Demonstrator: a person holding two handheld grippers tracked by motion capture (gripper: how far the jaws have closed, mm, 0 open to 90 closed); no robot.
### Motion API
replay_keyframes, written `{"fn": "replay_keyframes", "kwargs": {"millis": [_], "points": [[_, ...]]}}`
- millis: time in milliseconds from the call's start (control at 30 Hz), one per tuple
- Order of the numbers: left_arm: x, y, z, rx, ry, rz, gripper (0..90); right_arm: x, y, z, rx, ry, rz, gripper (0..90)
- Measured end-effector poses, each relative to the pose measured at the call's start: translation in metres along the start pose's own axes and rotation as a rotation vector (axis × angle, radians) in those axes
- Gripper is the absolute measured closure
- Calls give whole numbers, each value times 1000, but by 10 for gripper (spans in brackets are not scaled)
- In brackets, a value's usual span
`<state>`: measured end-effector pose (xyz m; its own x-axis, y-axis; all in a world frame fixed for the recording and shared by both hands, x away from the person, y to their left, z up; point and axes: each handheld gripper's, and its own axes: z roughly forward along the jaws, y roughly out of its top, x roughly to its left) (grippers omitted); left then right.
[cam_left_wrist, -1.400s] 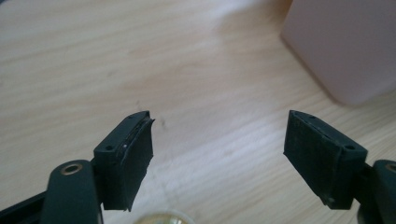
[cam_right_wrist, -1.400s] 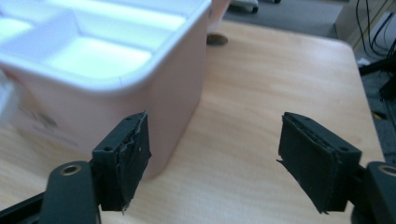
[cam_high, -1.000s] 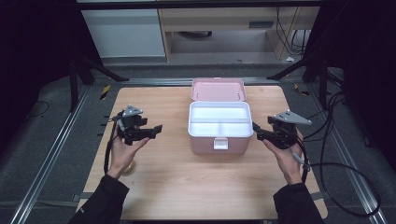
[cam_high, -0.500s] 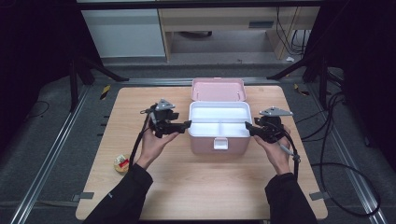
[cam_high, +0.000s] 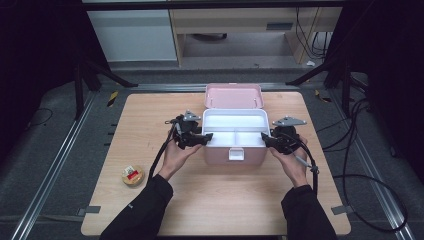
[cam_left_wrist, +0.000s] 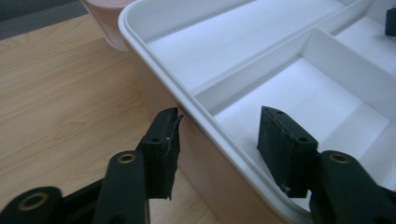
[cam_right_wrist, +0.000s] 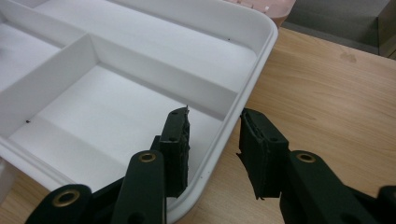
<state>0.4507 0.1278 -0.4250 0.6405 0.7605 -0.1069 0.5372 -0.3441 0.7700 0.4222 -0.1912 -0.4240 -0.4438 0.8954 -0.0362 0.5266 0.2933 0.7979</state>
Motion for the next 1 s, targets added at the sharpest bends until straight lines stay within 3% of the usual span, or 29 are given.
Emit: {"fn": "replay_keyframes", "kwargs": {"millis": [200,500,600,733,1000], "points": [[5,-6,-9,5,1,3,518,9,-1,-1,-7,10,-3,623],[18,-27,-37,2,15,-23,534,41,0,-1,-17,56,-25,594],[20,-33,-45,6,20,-30,536,49,-2,0,-33,72,-10,594],[20,-39,-55,15,29,-24,536,59,-4,-2,-45,100,5,588],[21,-48,-67,14,42,-9,537,73,-6,-6,-40,108,2,580]]}}
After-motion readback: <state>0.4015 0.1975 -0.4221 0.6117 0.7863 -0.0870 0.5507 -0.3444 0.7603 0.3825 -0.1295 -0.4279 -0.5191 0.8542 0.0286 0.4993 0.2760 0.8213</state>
